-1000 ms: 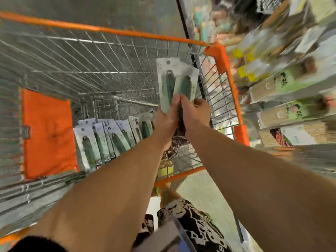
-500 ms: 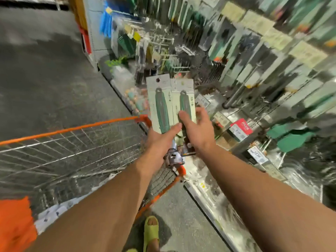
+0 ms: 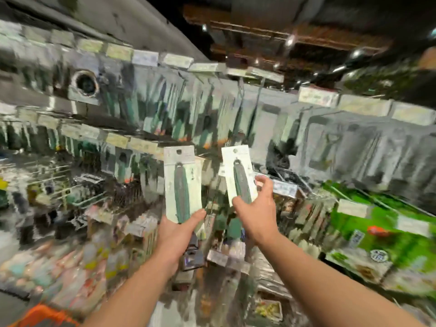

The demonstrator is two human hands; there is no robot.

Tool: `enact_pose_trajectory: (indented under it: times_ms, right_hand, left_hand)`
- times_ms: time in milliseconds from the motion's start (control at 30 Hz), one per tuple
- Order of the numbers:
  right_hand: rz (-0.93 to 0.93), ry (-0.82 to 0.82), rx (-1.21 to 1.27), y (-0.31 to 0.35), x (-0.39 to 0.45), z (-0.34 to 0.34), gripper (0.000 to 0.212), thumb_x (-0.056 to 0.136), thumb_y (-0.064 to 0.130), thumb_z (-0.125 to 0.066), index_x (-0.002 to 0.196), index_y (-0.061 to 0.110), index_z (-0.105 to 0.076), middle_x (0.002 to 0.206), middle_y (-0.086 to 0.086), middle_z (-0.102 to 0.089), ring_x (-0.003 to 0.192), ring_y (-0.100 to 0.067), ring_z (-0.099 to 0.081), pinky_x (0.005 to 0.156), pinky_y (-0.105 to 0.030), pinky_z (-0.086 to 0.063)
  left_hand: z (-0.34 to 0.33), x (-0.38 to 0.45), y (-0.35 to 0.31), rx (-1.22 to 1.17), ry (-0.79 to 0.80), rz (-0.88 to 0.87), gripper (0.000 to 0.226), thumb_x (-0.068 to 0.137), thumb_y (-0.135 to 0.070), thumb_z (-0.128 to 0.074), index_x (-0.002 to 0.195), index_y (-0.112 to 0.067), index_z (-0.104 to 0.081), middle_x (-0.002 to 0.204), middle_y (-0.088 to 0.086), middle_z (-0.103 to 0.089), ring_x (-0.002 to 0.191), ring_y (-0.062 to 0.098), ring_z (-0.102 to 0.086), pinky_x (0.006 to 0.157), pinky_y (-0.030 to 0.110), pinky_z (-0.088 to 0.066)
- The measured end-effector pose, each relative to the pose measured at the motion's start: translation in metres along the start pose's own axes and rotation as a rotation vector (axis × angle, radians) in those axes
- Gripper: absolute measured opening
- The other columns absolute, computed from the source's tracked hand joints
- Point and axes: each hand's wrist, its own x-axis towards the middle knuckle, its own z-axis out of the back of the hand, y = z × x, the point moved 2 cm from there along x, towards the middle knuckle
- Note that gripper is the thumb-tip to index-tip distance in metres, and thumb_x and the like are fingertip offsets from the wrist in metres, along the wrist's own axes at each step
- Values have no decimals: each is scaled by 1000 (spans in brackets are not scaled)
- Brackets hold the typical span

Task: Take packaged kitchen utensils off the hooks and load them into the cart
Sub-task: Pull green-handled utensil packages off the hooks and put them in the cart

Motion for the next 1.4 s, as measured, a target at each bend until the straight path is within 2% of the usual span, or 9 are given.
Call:
enact_pose_trajectory:
  times_ms: [133, 333, 600, 700, 767, 967, 1067, 1233, 1400]
  right_hand:
    - [-24, -152, -68, -8, 35, 57, 56, 80, 19, -72, 127, 27, -41, 120, 2, -55, 104, -21, -55, 86, -32, -43]
    - [-64, -296, -46, -18, 85, 113, 48, 82, 16, -71, 120, 29, -45, 120, 1, -55, 112, -22, -56, 103, -42, -47]
    - [-35, -302, 55, -24, 134, 137, 49, 81, 17, -68, 117, 40, -44, 124, 10, -51, 91, -18, -67, 71, -45, -62]
    - [-19, -291, 105, -26, 150, 133, 49, 85, 12, -68, 119, 37, -45, 126, 8, -50, 66, -16, -64, 52, -29, -50]
    - [11, -286, 103, -25, 158, 128, 50, 84, 14, -68, 117, 41, -43, 129, 9, -50, 67, -21, -66, 54, -34, -51]
    - [33, -349, 76, -27, 177, 117, 50, 88, 13, -65, 121, 42, -41, 127, 14, -44, 99, -19, -65, 80, -41, -60]
    - [6, -340, 20, -38, 191, 111, 54, 90, 13, -65, 134, 36, -45, 127, 12, -42, 100, -15, -63, 75, -32, -58]
    - [-21, -294, -91, -50, 222, 103, 61, 90, 22, -70, 145, 32, -46, 141, -1, -55, 109, -37, -67, 92, -57, -57]
    - [-92, -265, -148, -60, 257, 105, 51, 93, 28, -71, 139, 19, -53, 133, -3, -63, 112, -32, -66, 97, -53, -55]
  left_hand:
    - [-46, 17, -21, 26, 82, -13, 58, 82, -44, -87, 128, -22, -61, 107, -9, -71, 97, 11, -65, 87, 29, -46]
    - [-103, 35, -53, 50, 188, -109, 58, 84, -37, -86, 135, -25, -60, 112, -8, -72, 95, 2, -64, 69, 18, -44]
    - [-146, 59, -77, 73, 266, -129, 61, 79, -41, -88, 132, -26, -61, 108, -7, -76, 98, 12, -71, 79, 27, -54]
    - [-155, 68, -78, 113, 288, -134, 81, 66, -58, -87, 134, -23, -62, 110, -4, -77, 101, 17, -73, 87, 37, -59]
    - [-159, 75, -80, 130, 291, -150, 97, 59, -68, -88, 139, -23, -59, 117, -4, -75, 107, 17, -71, 94, 40, -59]
    - [-173, 88, -82, 131, 318, -157, 51, 85, -35, -84, 130, -26, -61, 107, -7, -75, 94, 5, -70, 60, 8, -50]
    - [-180, 94, -81, 103, 317, -144, 48, 85, -33, -85, 126, -30, -60, 108, -8, -75, 98, 6, -70, 68, 12, -51]
    - [-189, 110, -81, 99, 306, -156, 54, 84, -36, -85, 131, -28, -61, 110, -11, -76, 97, 2, -71, 72, 13, -50]
    - [-201, 129, -89, 83, 275, -133, 56, 82, -39, -86, 131, -25, -62, 111, -8, -76, 99, 7, -72, 85, 23, -59]
